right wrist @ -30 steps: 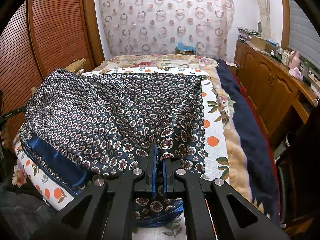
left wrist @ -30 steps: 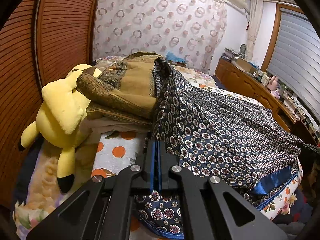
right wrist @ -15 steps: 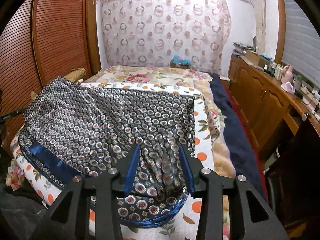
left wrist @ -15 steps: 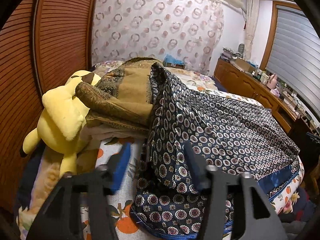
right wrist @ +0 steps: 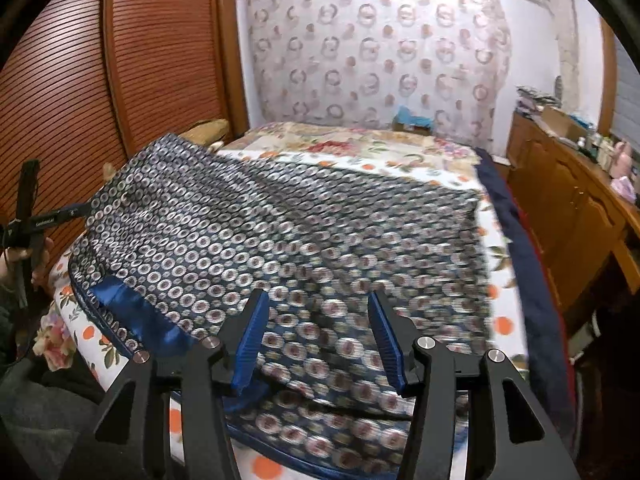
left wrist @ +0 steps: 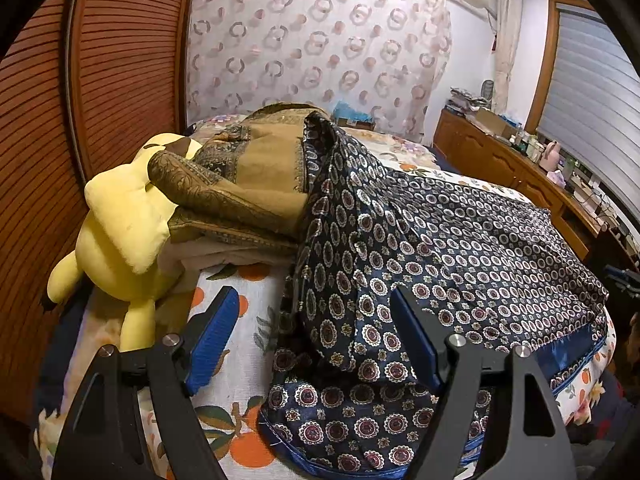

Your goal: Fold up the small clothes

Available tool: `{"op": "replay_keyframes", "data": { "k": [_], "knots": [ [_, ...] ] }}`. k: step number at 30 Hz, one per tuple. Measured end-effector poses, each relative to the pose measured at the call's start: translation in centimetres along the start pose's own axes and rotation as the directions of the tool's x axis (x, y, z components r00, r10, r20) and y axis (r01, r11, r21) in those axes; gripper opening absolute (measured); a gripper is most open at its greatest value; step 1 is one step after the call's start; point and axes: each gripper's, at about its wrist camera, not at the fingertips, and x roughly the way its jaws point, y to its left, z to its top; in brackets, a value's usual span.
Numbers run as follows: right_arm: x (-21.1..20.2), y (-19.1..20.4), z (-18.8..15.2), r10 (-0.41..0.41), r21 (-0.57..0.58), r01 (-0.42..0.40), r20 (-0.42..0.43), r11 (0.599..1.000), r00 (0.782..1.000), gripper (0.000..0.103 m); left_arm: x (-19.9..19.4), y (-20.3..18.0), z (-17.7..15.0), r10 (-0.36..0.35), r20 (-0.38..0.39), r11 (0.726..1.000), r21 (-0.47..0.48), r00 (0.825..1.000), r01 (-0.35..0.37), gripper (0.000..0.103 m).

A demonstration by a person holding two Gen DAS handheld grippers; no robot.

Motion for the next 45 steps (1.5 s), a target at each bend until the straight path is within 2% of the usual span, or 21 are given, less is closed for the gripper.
{"op": "replay_keyframes", "data": {
  "k": [12,19,24,25,27,29,35,37,38,39,40,41,45],
  "knots": [
    [6.2,3.6,0.1,0.062,-0.045,-0.067,-0.114,0.997,0.992,0.053,0.3,2.3,-0.1,0.043,0.004,0.997,-0.066,0.999,-0.043,0.078],
    [8.0,4.5,0.1,0.041,-0.057,-0.049,-0.135,0.997,0.99,0.053,1.1,3.3,-0.2,0.024,-0.013,0.995,-0.1,1.0,-0.025,0.078],
    [8.0,4.9,-0.5,0.022,-0.066,-0.03,-0.12,0.997,0.993,0.054,2.2,3.1,-0.4,-0.027,-0.039,0.993,-0.112,0.999,0.022,0.078],
    [8.0,5.0,-0.6,0.019,-0.07,-0.027,-0.115,0.997,0.993,0.056,2.3,3.0,-0.5,-0.04,-0.045,0.993,-0.111,0.998,0.035,0.076],
    [8.0,5.2,-0.8,0.014,-0.077,-0.022,-0.106,0.997,0.994,0.058,2.7,2.9,-0.7,-0.059,-0.057,0.992,-0.113,0.997,0.052,0.059],
    [7.8,5.5,-1.1,0.003,-0.086,-0.011,-0.099,0.996,0.995,0.058,3.1,3.0,-0.7,-0.067,-0.074,0.991,-0.118,0.995,0.058,0.05],
    [7.5,5.3,-1.4,-0.001,-0.084,-0.008,-0.099,0.996,0.995,0.058,3.9,2.7,-0.8,-0.067,-0.106,0.993,-0.106,0.992,0.056,0.046],
    [7.4,5.2,-1.3,0.001,-0.082,-0.009,-0.098,0.997,0.995,0.058,4.0,2.4,-0.8,-0.073,-0.115,0.994,-0.095,0.991,0.062,0.04],
    [7.4,5.2,-1.3,0.001,-0.082,-0.009,-0.098,0.997,0.995,0.058,4.1,2.3,-0.8,-0.079,-0.119,0.993,-0.093,0.99,0.068,0.031],
    [7.4,5.2,-1.3,0.0,-0.082,-0.008,-0.098,0.997,0.995,0.058,4.2,2.2,-0.9,-0.089,-0.123,0.993,-0.089,0.988,0.078,0.016],
    [7.4,5.2,-1.4,-0.001,-0.083,-0.007,-0.097,0.997,0.995,0.058,4.2,2.0,-0.9,-0.103,-0.123,0.992,-0.086,0.987,0.093,0.008],
    [7.4,5.2,-1.3,-0.001,-0.083,-0.007,-0.097,0.997,0.995,0.058,4.2,1.9,-0.8,-0.116,-0.119,0.991,-0.085,0.986,0.107,0.004],
    [7.4,5.0,-1.3,0.011,-0.07,-0.018,-0.096,0.997,0.995,0.058,3.2,0.6,0.0,-0.166,-0.067,0.985,-0.064,0.984,0.162,0.003]
  ]
}}
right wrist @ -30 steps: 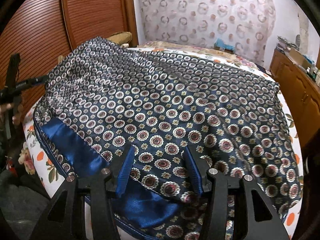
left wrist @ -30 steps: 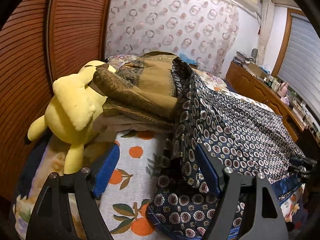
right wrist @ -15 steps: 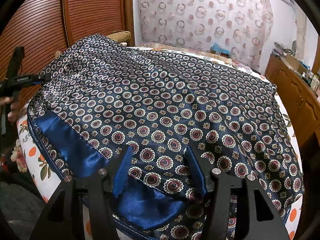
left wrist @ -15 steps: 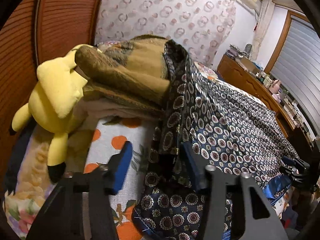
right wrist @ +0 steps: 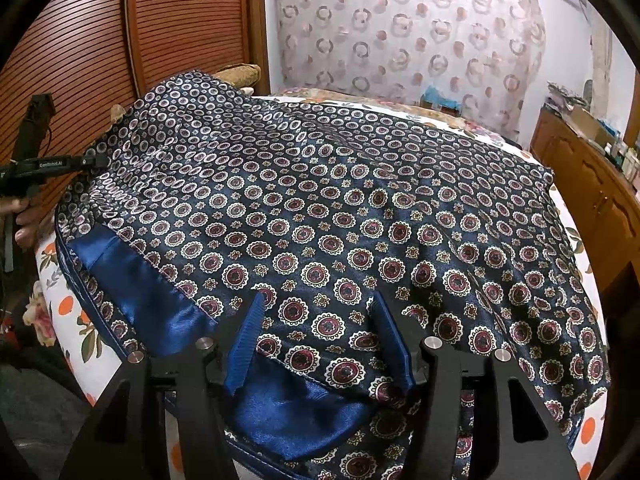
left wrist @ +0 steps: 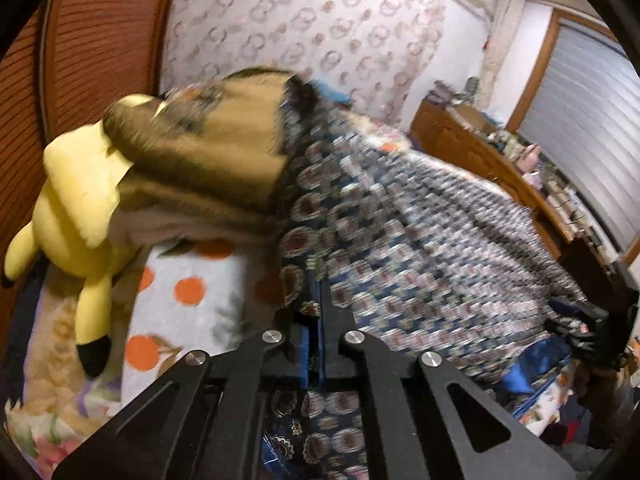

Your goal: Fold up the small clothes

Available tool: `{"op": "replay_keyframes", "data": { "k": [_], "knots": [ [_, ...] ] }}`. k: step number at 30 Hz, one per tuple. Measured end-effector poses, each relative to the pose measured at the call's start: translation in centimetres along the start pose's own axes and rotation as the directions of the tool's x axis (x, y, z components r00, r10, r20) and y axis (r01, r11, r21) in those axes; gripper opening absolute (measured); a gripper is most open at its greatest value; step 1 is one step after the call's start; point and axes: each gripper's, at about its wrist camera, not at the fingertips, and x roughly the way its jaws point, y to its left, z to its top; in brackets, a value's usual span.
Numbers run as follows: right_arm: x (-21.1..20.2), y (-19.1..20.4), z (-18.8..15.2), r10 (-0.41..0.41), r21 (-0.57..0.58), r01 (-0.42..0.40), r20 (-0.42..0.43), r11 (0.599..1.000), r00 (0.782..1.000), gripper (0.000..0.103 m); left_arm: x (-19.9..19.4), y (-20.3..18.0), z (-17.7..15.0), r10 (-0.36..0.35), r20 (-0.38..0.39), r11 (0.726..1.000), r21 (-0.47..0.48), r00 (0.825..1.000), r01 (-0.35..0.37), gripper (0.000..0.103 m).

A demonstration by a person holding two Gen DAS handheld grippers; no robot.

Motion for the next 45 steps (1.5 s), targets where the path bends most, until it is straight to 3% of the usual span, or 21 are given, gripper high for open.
{"op": "replay_keyframes", "data": {
  "k": [8,15,25,37,43,45],
  "knots": [
    [-0.7,-1.3,-0.4,0.025,0.06,-0.026,0.009,0.998,1.0,0.058,-1.3,-5.2,3.9,-0.104,0.096,0.993,0.069,0.99,0.097,0.003],
    [-2.4,-3.4,-1.1,-0.004,0.11,-0.001,0.042,0.994,0.999,0.058,-1.1,-10.2,6.7,-0.203,0.117,0.972,0.147,0.972,0.185,0.003],
    [-5.2,-6.7,-2.5,-0.04,0.186,0.023,0.09,0.982,0.995,0.058,-0.4,-17.8,8.1,-0.304,0.056,0.918,0.286,0.951,0.277,0.003],
    [-8.4,-8.4,-4.6,-0.083,0.225,0.055,0.117,0.973,0.99,0.058,0.5,-25.5,9.2,-0.392,-0.01,0.848,0.382,0.92,0.366,0.003],
    [-9.1,-9.4,-5.4,-0.088,0.252,0.055,0.122,0.966,0.989,0.058,2.1,-28.1,8.7,-0.383,-0.099,0.825,0.411,0.918,0.389,0.004],
    [-9.2,-9.5,-5.5,-0.09,0.256,0.058,0.117,0.965,0.989,0.058,2.8,-28.1,8.2,-0.368,-0.135,0.823,0.413,0.92,0.39,0.016]
  ]
}}
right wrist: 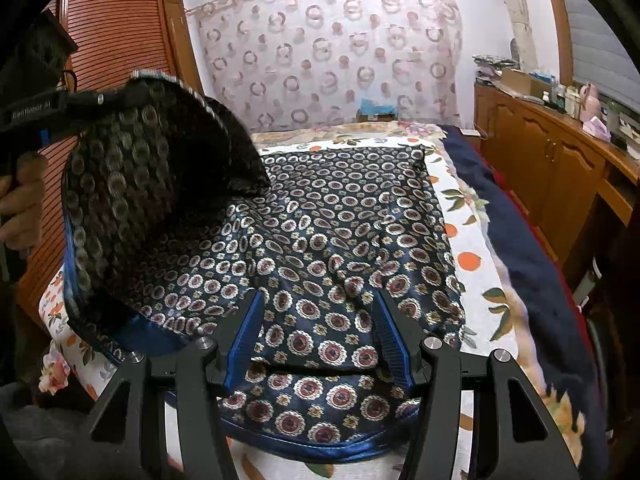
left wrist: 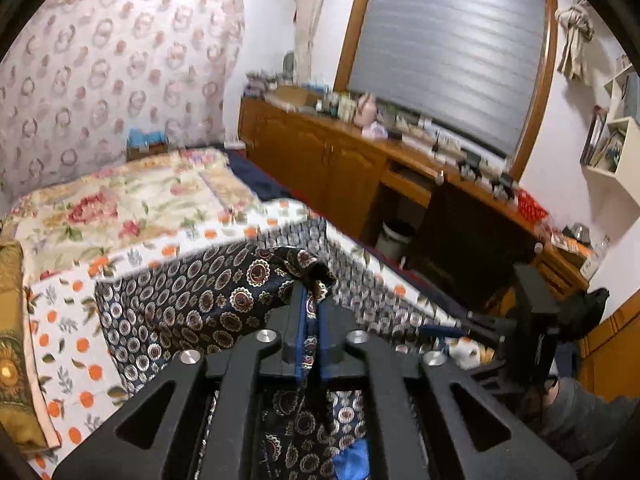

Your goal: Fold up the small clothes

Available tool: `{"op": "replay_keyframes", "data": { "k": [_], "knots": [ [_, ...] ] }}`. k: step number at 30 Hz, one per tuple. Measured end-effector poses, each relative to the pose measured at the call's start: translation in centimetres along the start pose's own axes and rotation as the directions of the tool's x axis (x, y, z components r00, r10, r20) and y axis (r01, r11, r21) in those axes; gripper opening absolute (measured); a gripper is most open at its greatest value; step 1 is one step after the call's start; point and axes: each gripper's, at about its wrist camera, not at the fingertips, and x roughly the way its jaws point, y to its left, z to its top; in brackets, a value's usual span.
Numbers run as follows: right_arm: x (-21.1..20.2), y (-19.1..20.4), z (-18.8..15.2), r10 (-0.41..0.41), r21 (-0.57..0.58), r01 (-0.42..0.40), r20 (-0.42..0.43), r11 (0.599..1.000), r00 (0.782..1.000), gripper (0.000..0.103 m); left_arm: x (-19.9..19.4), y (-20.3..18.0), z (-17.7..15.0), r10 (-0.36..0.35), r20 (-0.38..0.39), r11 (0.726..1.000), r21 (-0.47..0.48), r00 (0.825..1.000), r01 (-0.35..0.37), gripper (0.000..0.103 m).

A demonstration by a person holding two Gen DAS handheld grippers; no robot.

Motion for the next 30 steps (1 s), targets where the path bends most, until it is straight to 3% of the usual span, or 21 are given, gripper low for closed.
{"op": "replay_keyframes", "data": {
  "k": [1,3,7,9,19,30],
  "knots": [
    [0.0,0.0,-0.1,-0.001,0.002,0.001,-0.002,1.0,1.0,0.058,0.1,-0.3,-0.3,-0.002,-0.004,1.0,0.003,1.0,0.002,0.021],
    [0.2,-0.2,0.0,0.0,0.005,0.0,-0.002,1.0,1.0,0.058,-0.5,-0.1,-0.7,0.0,0.009,1.0,0.001,1.0,0.0,0.046],
    [0.3,0.0,0.5,0.0,0.004,0.0,0.001,1.0,1.0,0.058,-2.3,0.7,-1.1,0.023,0.044,1.0,-0.012,0.999,-0.023,0.06],
    [0.5,0.1,0.9,0.002,0.0,-0.002,0.005,1.0,1.0,0.058,-3.3,1.4,-1.5,0.052,0.064,0.998,-0.02,0.997,-0.051,0.074],
    [2.2,1.4,5.4,0.007,-0.086,-0.005,0.026,0.996,1.0,0.058,-5.3,6.3,-4.5,0.213,0.065,0.975,-0.085,0.975,-0.207,0.078],
    [8.3,3.0,13.2,0.132,-0.052,-0.132,0.01,0.99,0.991,0.058,-5.7,8.9,-7.1,0.266,0.046,0.956,-0.142,0.963,-0.257,0.078]
  ]
}}
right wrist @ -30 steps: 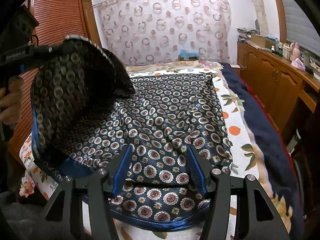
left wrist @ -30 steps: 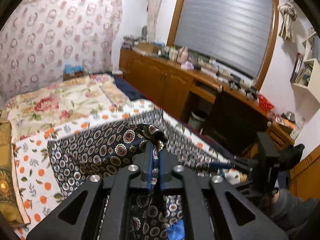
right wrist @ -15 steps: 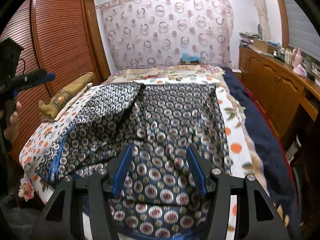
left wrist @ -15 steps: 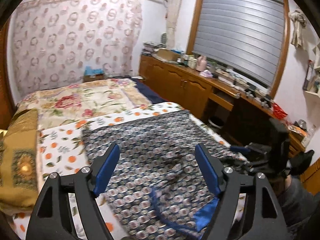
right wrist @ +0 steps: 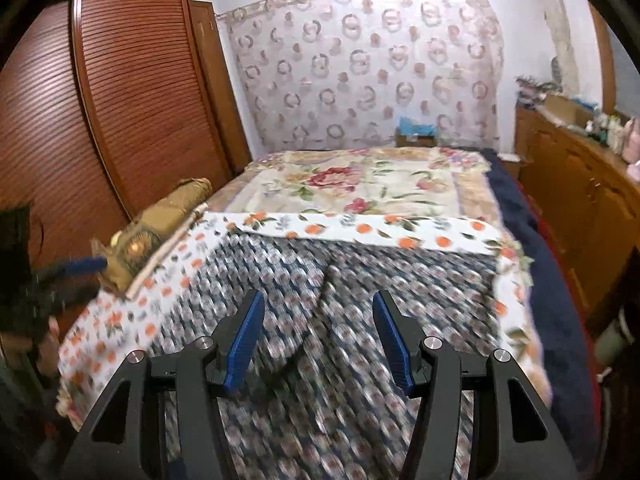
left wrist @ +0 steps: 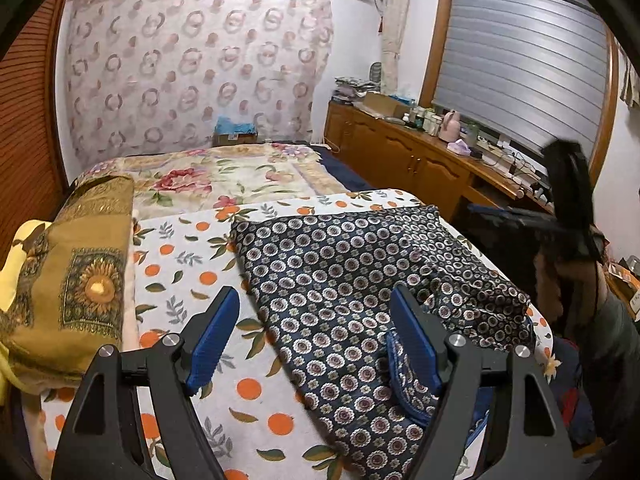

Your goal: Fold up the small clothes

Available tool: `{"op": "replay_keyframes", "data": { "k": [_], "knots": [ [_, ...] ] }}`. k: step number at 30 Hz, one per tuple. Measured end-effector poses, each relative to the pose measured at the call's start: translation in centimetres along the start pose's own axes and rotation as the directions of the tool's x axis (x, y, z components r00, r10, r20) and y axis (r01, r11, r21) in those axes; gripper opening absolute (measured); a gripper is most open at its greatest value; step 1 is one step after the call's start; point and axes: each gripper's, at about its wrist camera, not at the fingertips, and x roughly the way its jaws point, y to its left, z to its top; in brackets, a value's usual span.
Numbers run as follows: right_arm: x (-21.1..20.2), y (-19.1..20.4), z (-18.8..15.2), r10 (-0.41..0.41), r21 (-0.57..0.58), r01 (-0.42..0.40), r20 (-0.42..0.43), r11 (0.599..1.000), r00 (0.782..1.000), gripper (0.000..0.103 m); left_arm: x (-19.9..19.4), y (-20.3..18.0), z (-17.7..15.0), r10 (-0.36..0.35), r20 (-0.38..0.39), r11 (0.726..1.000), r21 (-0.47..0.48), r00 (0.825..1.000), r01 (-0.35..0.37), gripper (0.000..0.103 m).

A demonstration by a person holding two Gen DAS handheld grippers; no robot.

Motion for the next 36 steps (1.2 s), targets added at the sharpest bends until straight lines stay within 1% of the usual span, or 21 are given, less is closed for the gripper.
{"op": "replay_keyframes", "data": {
  "k": [5,7,10,14,16,18,20,21,22,23,24,25,26,28,29,31,34,36],
  "knots": [
    [5.0,-0.2,2.0,0.01,0.024,-0.008,-0.066,1.0,0.998,0.058,0.2,0.9,-0.9,0.02,-0.003,1.0,-0.016,1.0,-0.02,0.078],
    [7.2,-0.6,2.5,0.008,0.037,-0.004,-0.101,0.999,0.995,0.058,0.1,1.2,-1.2,0.042,0.017,0.998,-0.038,0.999,-0.041,0.078],
    [10.5,-1.5,2.7,0.014,0.076,-0.001,-0.169,0.997,0.985,0.058,0.3,2.0,-1.6,0.067,0.031,0.995,-0.072,0.997,-0.065,0.078],
    [14.4,-2.4,2.8,0.056,0.145,-0.021,-0.247,0.989,0.967,0.058,0.5,2.9,-2.1,0.076,0.023,0.993,-0.098,0.997,-0.073,0.078],
    [15.7,-2.8,2.8,0.07,0.166,-0.025,-0.27,0.986,0.96,0.058,0.6,3.1,-2.3,0.081,0.017,0.992,-0.103,0.997,-0.078,0.078],
    [16.6,-3.0,3.1,0.065,0.161,-0.02,-0.278,0.987,0.959,0.058,0.7,3.4,-2.6,0.081,0.01,0.991,-0.108,0.997,-0.079,0.078],
    [16.7,-2.5,3.2,0.065,0.147,-0.025,-0.278,0.989,0.958,0.053,0.9,3.5,-2.9,0.082,-0.001,0.99,-0.112,0.997,-0.081,0.078],
    [16.8,-2.2,3.2,0.055,0.13,-0.019,-0.282,0.991,0.958,0.048,1.0,3.5,-3.0,0.081,-0.005,0.99,-0.113,0.997,-0.081,0.078],
    [16.6,-1.7,3.1,0.042,0.107,-0.012,-0.28,0.994,0.959,0.036,1.1,3.6,-3.1,0.082,-0.007,0.99,-0.116,0.997,-0.082,0.078],
    [16.6,-0.8,2.8,0.042,0.088,-0.019,-0.276,0.996,0.96,0.03,1.1,3.6,-3.2,0.082,-0.009,0.989,-0.12,0.997,-0.082,0.078],
    [16.6,-0.3,2.7,0.051,0.067,-0.034,-0.272,0.997,0.961,0.016,1.2,3.6,-3.3,0.079,-0.012,0.989,-0.122,0.997,-0.079,0.078],
    [16.5,0.3,2.6,0.049,0.04,-0.04,-0.266,0.998,0.963,0.005,1.2,3.5,-3.4,0.075,-0.014,0.99,-0.122,0.997,-0.076,0.078],
    [15.8,0.7,2.5,0.039,0.009,-0.038,-0.253,0.999,0.967,0.004,1.3,3.5,-3.5,0.075,-0.017,0.99,-0.121,0.997,-0.077,0.078],
    [14.5,1.8,2.8,0.017,-0.062,-0.03,-0.196,0.998,0.981,0.001,1.4,3.5,-3.5,0.077,-0.02,0.99,-0.117,0.997,-0.079,0.078],
    [13.6,2.4,3.1,0.006,-0.096,-0.022,-0.16,0.995,0.987,0.001,1.4,3.4,-3.5,0.076,-0.021,0.99,-0.116,0.997,-0.078,0.078],
    [11.4,3.3,4.1,-0.036,-0.154,0.024,-0.073,0.988,0.997,0.001,1.4,3.4,-3.5,0.075,-0.021,0.99,-0.115,0.997,-0.077,0.078],
    [7.5,3.9,6.0,-0.067,-0.198,0.075,0.05,0.977,0.997,0.001,1.5,3.3,-3.5,0.07,-0.023,0.991,-0.112,0.997,-0.072,0.078],
    [5.6,3.5,7.3,-0.092,-0.201,0.111,0.1,0.973,0.991,0.001,1.5,3.1,-3.5,0.065,-0.026,0.992,-0.108,0.998,-0.067,0.078]
  ]
}}
